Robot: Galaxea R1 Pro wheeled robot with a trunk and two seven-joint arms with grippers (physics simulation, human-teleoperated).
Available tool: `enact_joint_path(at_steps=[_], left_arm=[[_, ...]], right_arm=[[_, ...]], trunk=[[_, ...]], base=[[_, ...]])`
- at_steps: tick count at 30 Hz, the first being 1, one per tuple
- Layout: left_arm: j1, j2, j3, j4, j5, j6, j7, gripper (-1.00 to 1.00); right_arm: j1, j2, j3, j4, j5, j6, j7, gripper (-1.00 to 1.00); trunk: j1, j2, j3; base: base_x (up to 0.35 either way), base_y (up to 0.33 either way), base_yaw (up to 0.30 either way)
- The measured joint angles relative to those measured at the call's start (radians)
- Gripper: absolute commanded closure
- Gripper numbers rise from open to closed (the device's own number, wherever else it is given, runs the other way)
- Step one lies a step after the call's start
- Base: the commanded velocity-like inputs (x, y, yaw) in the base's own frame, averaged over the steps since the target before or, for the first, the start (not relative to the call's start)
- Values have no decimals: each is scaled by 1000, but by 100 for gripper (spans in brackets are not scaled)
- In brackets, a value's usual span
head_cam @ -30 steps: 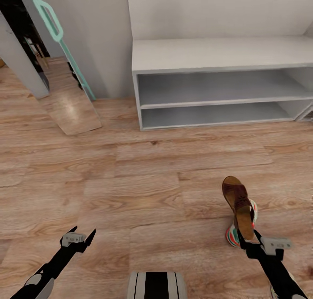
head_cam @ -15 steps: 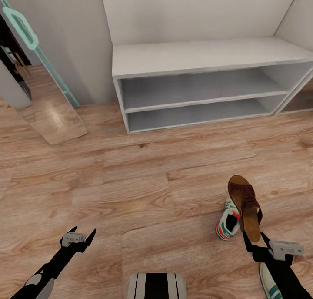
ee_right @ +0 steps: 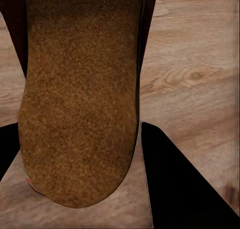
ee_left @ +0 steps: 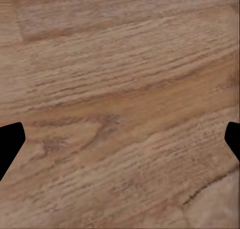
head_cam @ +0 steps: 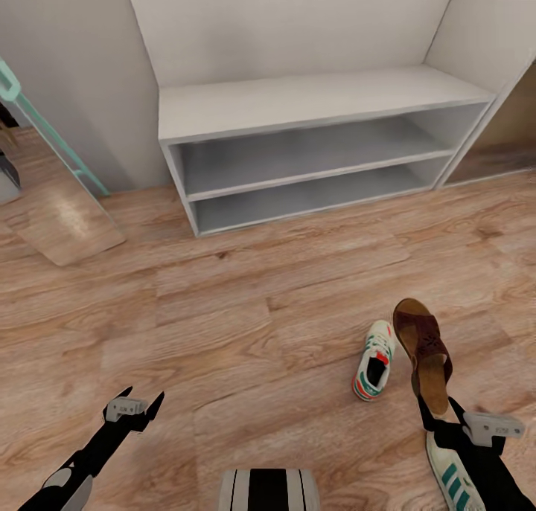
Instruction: Pick up the two gym shoes and the two sandals from the corridor floor and place them onto the hallstand (shoe rack) in the corridor, making sure they are on the rack and not on the floor. Arrange them so the two gym shoes are next to each other and the two sandals are next to each other.
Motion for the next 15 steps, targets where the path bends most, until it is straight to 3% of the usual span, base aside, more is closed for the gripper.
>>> enact_joint_path(at_steps=[15], left_arm=[[0,-1,-1,0,0,0,0,-100]], right_arm=[[1,0,0,-3,-1,1,0,100]], trunk=[[0,0,18]], base=[[0,0,-212]])
